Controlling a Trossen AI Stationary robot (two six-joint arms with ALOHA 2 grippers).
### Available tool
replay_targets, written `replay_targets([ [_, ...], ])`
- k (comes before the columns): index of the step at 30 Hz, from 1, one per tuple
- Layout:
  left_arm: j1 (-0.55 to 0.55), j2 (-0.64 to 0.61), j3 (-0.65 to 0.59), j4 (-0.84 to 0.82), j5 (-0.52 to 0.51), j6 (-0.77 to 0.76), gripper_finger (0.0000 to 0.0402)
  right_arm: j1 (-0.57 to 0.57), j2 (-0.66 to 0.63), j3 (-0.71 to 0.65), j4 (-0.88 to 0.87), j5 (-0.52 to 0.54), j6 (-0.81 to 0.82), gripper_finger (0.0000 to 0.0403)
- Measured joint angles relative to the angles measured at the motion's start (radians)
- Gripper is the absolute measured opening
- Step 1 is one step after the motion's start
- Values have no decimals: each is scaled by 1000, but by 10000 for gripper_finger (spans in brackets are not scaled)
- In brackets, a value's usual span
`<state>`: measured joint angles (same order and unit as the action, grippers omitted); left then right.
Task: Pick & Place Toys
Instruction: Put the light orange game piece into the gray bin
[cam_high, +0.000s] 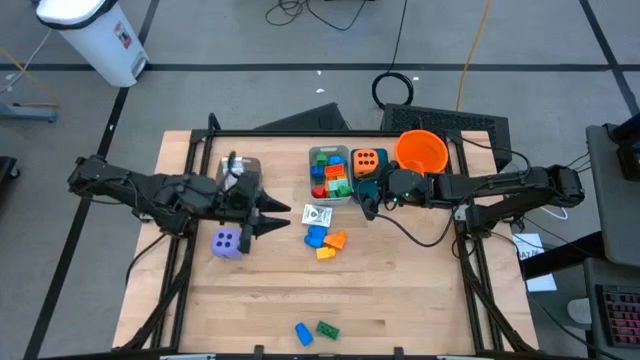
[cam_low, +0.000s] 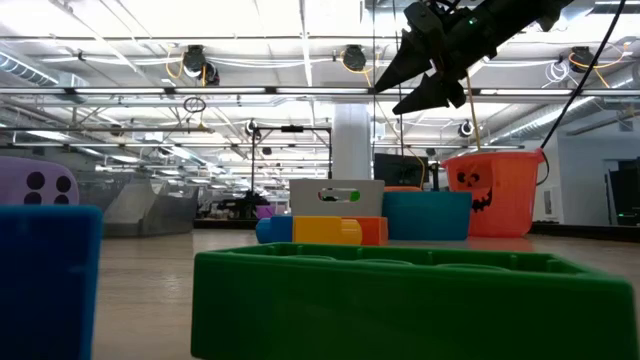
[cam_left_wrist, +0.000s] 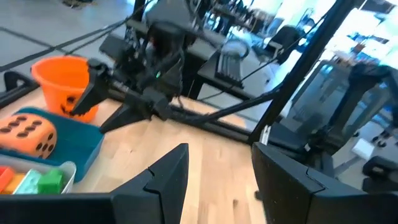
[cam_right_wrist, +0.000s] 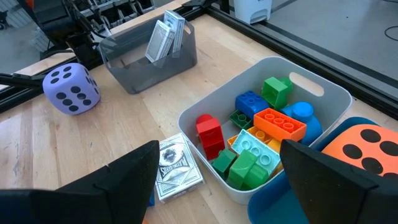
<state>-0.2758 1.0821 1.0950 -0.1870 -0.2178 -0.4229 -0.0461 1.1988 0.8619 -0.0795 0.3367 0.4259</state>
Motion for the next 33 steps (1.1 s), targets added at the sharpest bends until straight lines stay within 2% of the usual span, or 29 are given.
replay_targets([
  [9,-41,-1,1,-32,-20,6,184,0,0,0,0,0,0,322],
  [18,-106,-2,1,-133,-135,2,184,0,0,0,0,0,0,322],
  [25,-107,-2,1,-134,-179,0,184,0,0,0,0,0,0,322],
  [33,-107,-2,1,-134,-184,-4,184,0,0,0,0,0,0,322],
])
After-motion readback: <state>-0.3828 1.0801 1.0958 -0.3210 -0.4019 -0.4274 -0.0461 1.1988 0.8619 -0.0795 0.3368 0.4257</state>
